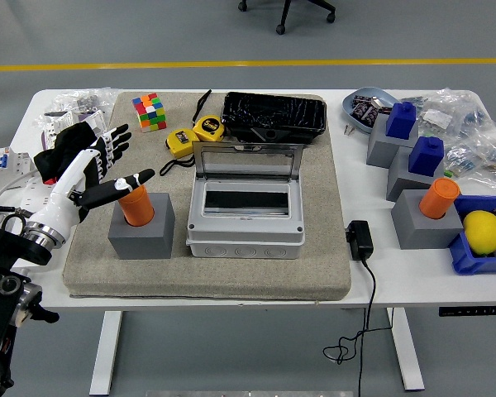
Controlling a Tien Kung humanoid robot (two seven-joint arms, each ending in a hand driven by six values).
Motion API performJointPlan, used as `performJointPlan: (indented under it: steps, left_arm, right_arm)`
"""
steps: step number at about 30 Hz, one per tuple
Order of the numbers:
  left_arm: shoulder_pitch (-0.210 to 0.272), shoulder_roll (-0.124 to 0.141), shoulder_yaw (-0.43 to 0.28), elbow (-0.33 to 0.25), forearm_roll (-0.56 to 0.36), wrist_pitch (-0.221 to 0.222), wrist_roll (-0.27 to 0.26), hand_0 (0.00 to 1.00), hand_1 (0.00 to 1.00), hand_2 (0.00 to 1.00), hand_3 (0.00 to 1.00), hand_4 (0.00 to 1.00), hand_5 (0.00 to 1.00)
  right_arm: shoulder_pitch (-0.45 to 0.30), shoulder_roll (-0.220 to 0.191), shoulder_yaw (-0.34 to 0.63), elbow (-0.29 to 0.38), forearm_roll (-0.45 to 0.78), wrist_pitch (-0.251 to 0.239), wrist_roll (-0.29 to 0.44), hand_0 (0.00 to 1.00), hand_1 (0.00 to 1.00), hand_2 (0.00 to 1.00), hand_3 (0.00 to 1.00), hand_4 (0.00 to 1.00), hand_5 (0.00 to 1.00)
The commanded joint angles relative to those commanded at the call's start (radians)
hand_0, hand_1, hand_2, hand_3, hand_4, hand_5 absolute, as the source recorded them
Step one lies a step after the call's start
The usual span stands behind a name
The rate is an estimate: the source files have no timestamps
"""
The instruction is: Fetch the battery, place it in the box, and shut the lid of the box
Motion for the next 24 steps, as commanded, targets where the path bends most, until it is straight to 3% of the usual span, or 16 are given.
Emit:
performJointPlan:
  steps: [12, 24]
  left_arm:
    - [0.025, -0.001, 0.023, -0.01, 0.024, 0.012, 0.001, 0.998, 0.998, 0.998, 0.998, 0.998, 0.292]
    - [0.053, -0.009, 0.031, -0.006, -0.017, 0.049, -0.018, 0.986, 0.998, 0.998, 0.998, 0.998, 0.25]
  right_arm:
    - [0.002, 0.0, 0.0, 0.0, 0.001, 0.0, 0.0, 0.751, 0.7, 0.716, 0.753, 0.998, 0.956]
    - [-0.002, 0.001, -0.007, -0.001, 0.007, 0.001, 0.003, 0.752, 0.7, 0.716, 0.753, 0.998, 0.957]
